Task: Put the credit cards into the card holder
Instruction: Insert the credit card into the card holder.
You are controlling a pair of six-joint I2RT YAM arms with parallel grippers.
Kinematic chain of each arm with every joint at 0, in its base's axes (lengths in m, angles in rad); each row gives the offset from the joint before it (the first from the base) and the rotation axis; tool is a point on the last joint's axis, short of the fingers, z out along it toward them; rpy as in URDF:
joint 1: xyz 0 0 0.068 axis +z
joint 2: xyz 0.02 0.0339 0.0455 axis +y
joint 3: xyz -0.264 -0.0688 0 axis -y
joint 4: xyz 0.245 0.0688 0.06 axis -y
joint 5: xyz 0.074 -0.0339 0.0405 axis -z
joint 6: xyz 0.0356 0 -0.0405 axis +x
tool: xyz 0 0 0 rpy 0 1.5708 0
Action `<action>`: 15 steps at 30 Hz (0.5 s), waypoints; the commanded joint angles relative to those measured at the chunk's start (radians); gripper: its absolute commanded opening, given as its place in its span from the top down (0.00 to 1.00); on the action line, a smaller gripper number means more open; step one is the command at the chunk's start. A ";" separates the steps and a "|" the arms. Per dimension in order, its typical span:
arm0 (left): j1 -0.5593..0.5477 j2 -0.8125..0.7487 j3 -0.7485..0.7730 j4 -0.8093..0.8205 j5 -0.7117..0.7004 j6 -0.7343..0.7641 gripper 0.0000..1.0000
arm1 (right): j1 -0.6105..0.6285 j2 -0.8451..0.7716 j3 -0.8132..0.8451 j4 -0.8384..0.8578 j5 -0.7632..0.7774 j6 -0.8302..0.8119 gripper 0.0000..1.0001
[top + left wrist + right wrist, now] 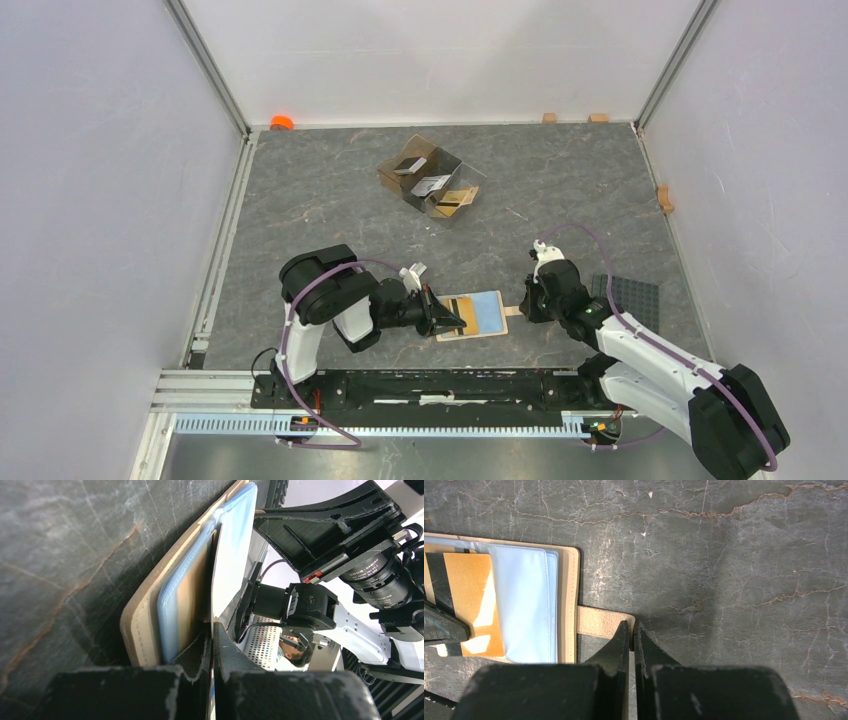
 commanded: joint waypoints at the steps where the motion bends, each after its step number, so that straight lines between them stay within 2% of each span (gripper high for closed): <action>1: -0.008 0.066 0.009 -0.130 0.011 0.027 0.98 | 0.000 0.010 0.018 -0.053 0.042 -0.003 1.00; 15: -0.007 0.115 0.043 -0.090 0.028 0.035 0.98 | 0.000 0.019 0.018 -0.048 0.040 -0.002 1.00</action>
